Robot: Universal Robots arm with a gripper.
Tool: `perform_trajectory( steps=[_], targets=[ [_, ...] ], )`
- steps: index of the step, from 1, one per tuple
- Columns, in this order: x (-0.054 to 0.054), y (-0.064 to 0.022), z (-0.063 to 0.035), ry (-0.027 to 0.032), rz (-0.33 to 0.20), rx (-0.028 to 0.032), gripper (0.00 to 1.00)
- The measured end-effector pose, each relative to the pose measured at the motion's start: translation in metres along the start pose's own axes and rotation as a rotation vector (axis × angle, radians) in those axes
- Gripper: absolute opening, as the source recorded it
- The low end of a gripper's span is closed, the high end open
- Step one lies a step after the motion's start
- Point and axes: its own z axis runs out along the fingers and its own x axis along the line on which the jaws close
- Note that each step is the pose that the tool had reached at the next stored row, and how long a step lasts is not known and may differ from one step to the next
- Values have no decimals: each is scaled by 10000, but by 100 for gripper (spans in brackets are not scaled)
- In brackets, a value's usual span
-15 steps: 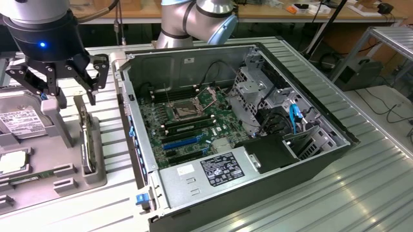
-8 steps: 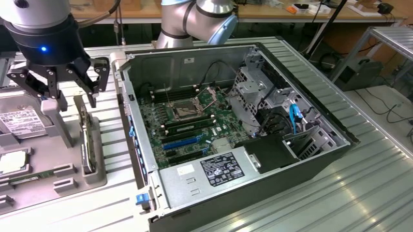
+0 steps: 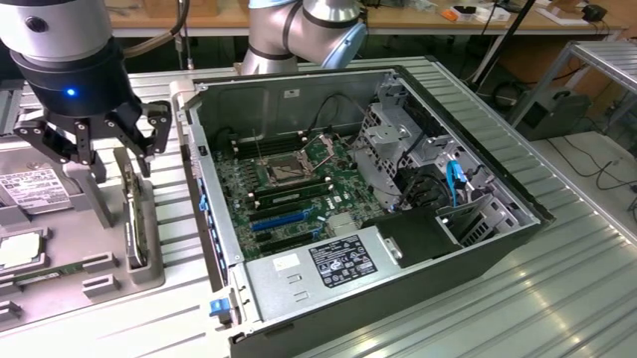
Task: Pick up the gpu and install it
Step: 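Pick up the gpu and move the gpu toward the slot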
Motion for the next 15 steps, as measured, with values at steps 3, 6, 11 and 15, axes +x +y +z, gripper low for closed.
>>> perform_trajectory(
  steps=[3, 6, 11, 15],
  targets=[
    [-1, -33, 43, 2, 0, 1, 54],
    [-2, -65, 97, 1, 0, 0, 54],
    [-2, -80, 157, 2, 0, 1, 54],
    [-2, -80, 159, 2, 0, 1, 54]
  ],
)
